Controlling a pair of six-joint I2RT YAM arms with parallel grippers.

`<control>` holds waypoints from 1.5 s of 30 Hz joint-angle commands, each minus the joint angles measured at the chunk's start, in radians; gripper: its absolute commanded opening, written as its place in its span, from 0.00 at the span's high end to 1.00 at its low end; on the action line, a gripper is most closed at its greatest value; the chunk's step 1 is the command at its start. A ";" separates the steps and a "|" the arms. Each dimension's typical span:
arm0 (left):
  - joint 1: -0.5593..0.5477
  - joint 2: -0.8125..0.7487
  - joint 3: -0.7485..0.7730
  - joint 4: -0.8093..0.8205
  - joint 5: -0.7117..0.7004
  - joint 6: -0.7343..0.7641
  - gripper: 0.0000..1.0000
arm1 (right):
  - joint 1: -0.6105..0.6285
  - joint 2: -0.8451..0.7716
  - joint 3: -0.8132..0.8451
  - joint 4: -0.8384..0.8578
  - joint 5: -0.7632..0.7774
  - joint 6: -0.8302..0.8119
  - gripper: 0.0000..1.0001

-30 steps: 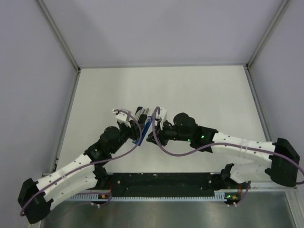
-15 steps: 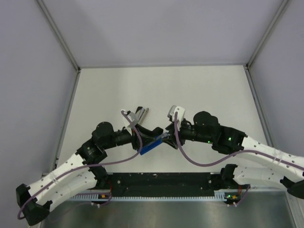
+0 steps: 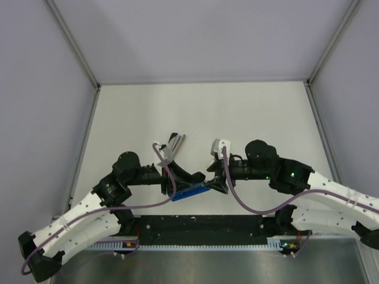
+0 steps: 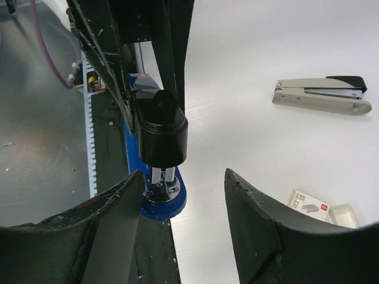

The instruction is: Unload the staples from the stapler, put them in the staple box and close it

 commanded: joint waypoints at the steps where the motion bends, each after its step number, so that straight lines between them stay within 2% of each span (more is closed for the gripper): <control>1: -0.003 -0.014 0.041 0.112 0.051 -0.006 1.00 | 0.001 0.014 0.025 0.051 -0.082 0.002 0.44; 7: -0.003 -0.008 0.038 0.128 0.046 -0.009 1.00 | 0.001 0.046 0.005 0.134 -0.145 0.059 0.50; 15: -0.002 -0.004 0.032 0.180 0.037 -0.020 1.00 | 0.001 0.057 -0.013 0.181 -0.169 0.091 0.91; 18: -0.002 -0.008 0.032 0.204 0.006 -0.026 1.00 | 0.001 0.051 -0.039 0.183 -0.169 0.097 1.00; 30: -0.002 -0.077 -0.015 0.424 -0.218 -0.118 1.00 | 0.001 -0.003 -0.217 0.318 -0.203 0.209 1.00; 45: -0.002 -0.044 -0.034 0.580 -0.294 -0.167 1.00 | -0.001 0.051 -0.354 0.554 -0.251 0.310 1.00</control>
